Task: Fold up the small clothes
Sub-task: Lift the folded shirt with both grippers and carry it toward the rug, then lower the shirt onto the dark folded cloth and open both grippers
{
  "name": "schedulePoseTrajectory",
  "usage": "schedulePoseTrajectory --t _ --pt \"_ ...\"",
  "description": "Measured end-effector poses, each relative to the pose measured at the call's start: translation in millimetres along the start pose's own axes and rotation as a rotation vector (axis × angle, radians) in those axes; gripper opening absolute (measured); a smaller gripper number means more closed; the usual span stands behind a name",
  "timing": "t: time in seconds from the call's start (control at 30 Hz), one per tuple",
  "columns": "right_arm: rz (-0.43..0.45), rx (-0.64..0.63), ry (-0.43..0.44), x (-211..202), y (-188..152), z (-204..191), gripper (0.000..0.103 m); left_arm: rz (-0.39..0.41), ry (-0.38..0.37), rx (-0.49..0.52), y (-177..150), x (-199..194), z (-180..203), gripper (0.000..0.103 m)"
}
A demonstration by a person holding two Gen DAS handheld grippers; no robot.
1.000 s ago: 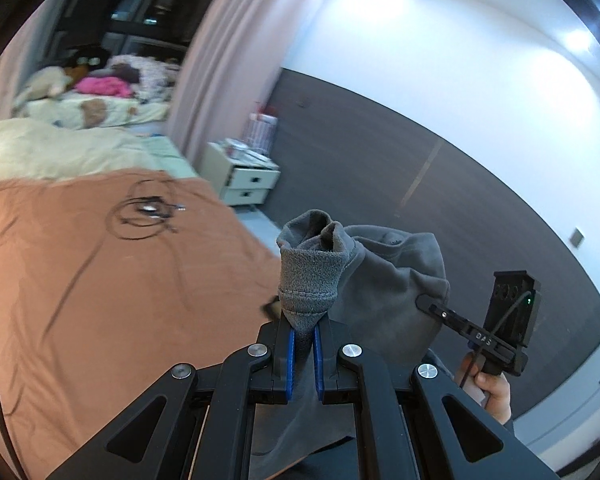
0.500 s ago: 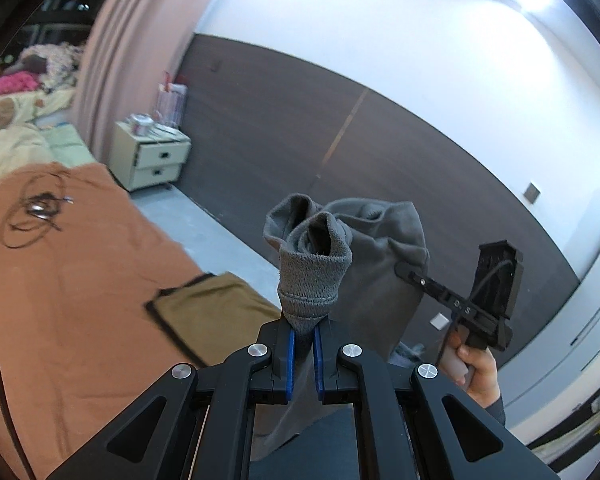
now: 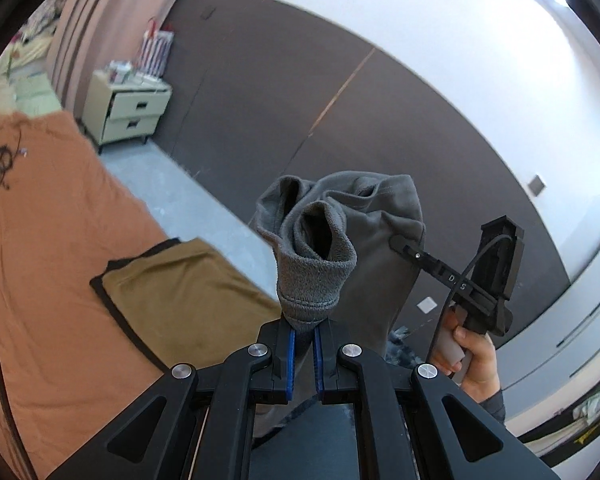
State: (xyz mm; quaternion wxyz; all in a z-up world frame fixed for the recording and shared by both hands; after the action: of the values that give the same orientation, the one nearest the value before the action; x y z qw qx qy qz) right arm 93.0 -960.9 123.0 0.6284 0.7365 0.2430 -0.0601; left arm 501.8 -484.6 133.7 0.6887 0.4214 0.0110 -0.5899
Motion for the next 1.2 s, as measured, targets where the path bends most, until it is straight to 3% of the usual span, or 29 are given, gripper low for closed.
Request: schedulePoseTrajectory --t 0.4,0.6,0.73,0.77,0.83,0.87,0.9,1.0,1.1,1.2 --pt "-0.143 -0.015 -0.013 80 -14 -69 0.010 -0.043 0.097 -0.089 32 64 -112 0.007" --pt "-0.209 -0.029 -0.037 113 -15 -80 0.011 -0.062 0.146 -0.125 39 96 -169 0.008" --pt "-0.335 0.001 -0.116 144 -32 -77 0.017 -0.114 0.260 -0.179 36 125 -217 0.011" --pt "-0.352 0.003 -0.130 145 -34 -76 0.019 -0.115 0.277 -0.195 34 126 -225 0.011" --pt "-0.364 0.000 -0.151 145 -36 -82 0.036 -0.110 0.294 -0.220 32 125 -240 0.013" --pt "-0.360 0.011 -0.147 140 -36 -85 0.056 -0.108 0.295 -0.222 30 123 -244 0.018" --pt "-0.350 0.019 -0.140 135 -36 -86 0.062 -0.106 0.298 -0.219 28 121 -246 0.023" --pt "-0.338 0.033 -0.129 117 -36 -93 0.062 -0.094 0.319 -0.220 23 115 -251 0.034" --pt "-0.332 0.010 -0.127 89 -37 -107 0.062 -0.102 0.307 -0.226 15 108 -247 0.034" --pt "-0.332 -0.003 -0.121 58 -57 -91 0.062 -0.103 0.322 -0.197 10 103 -241 0.037"
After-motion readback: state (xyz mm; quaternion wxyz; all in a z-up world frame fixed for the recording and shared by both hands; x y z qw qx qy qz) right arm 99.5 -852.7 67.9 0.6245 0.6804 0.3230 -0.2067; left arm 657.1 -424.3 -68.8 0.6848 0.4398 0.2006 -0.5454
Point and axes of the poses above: each gripper's, at about its wrist camera, not at the fingertips, and x roughly the way its jaws point, z to its right, y to its top, the point moved 3 cm from there along x, roughly the way its jaws point, and after that the axes turned 8 degrees about -x, right-handed, at the moved point
